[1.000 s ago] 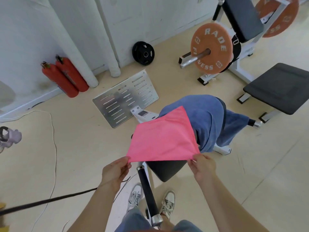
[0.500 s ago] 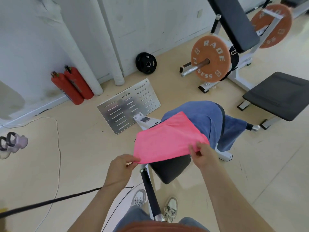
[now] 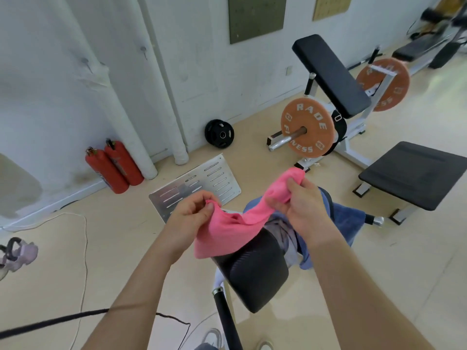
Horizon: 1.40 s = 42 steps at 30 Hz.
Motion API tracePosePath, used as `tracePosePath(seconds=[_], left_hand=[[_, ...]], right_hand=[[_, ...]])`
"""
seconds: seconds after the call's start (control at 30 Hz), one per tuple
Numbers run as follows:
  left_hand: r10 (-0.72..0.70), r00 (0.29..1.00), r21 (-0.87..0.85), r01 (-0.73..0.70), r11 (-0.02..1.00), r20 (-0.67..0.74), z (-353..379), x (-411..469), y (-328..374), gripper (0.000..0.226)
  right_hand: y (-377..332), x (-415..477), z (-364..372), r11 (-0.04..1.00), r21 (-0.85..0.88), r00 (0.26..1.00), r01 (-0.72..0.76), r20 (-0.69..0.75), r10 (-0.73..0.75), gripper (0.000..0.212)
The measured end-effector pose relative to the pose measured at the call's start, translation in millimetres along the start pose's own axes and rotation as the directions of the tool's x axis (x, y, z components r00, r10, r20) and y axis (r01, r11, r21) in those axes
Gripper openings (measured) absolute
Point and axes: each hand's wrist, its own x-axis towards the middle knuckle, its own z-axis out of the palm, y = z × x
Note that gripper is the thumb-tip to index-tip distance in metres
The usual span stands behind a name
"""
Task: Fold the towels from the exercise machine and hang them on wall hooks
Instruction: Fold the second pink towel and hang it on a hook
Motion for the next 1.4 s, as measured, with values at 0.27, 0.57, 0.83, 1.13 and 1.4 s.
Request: tracePosePath(seconds=[0.27,0.57,0.83,1.13,1.4], left_hand=[[-0.14,0.883,0.21,0.048,0.977,0.449,14.9,-23.1,25.3,0.027],[0.073,0.985,0.363,-0.126,0.923,0.157,21.3,1.0,22.2,0.022],[0.266,0.963,0.298,-0.265,0.917,0.039,21.5,1.6,58.1,0.037],[0.174,0.984,-0.01,-0.174,0.985,0.031,25.1,-4.6,69.9,0.017],[0.23,0.97,-0.12,-0.22,0.968,0.081,21.6,-4.8,74.7,0.011]], right_hand=[[-38.7,0.7,-6.8,0.906,0.414,0.994,-0.09,-0.021,0.108,0.043],[-21.9,-22.9,8.1,0.522,-0.69,0.824,0.501,0.195,-0.532,0.045],[-30.5,-51.1,12.6,-0.236,-0.773,0.641,0.588,0.624,-0.446,0.047],[-63.5,-78.3,13.2,0.302,-0.615,0.679,0.728,0.708,-0.195,0.018],[-74.4,-85.1,14.6,0.36,-0.536,0.618,0.764,0.768,-0.167,0.016]])
